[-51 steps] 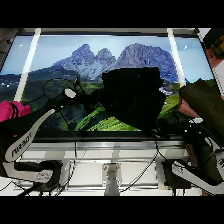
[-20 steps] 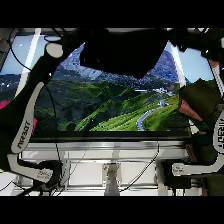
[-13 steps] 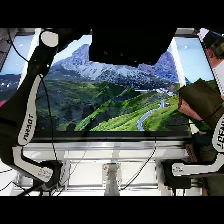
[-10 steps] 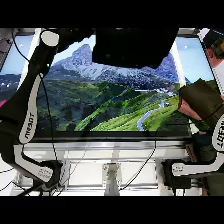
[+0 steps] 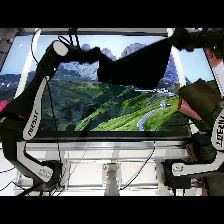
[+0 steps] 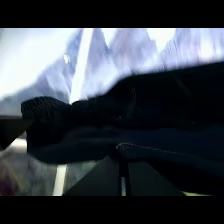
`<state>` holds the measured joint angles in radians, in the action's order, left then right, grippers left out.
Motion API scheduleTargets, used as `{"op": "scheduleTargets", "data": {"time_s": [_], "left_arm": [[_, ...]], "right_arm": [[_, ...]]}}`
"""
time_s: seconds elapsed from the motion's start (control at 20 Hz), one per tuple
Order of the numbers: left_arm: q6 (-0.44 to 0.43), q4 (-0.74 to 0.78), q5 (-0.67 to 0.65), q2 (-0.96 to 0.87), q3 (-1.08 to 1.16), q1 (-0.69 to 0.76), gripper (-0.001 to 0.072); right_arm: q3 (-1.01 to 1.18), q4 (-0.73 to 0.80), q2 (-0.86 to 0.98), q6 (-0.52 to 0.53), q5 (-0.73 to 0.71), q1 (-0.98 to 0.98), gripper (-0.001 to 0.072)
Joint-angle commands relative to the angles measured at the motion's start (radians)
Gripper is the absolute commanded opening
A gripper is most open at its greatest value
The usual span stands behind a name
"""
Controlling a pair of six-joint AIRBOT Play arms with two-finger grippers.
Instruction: Fold the clothes and pants, and hang the long-sleeved shirts on hangers.
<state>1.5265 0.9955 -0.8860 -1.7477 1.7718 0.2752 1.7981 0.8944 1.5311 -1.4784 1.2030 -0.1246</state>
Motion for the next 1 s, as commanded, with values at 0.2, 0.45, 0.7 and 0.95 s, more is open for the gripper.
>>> {"op": "scheduleTargets", "data": {"time_s": [0.2,0.45,0.7,0.95], "left_arm": [[0.072,0.288,-0.035,0.181,-0.357,0.04,0.0047],[0.118,0.311,0.041,0.384,-0.671,0.077,0.0047],[0.17,0.317,0.053,0.581,-0.951,0.145,0.0047],[0.288,0.318,0.053,0.745,-1.122,0.222,0.0047]], "right_arm": [[-0.477,0.01,-0.203,0.034,-0.025,0.001,0.0009],[-0.777,0.01,-0.396,0.039,-0.046,0.001,0.001],[-0.995,0.011,-0.608,-0.007,0.024,0.001,0.001],[-1.115,0.024,-0.785,-0.122,0.147,0.001,0.001]]}}
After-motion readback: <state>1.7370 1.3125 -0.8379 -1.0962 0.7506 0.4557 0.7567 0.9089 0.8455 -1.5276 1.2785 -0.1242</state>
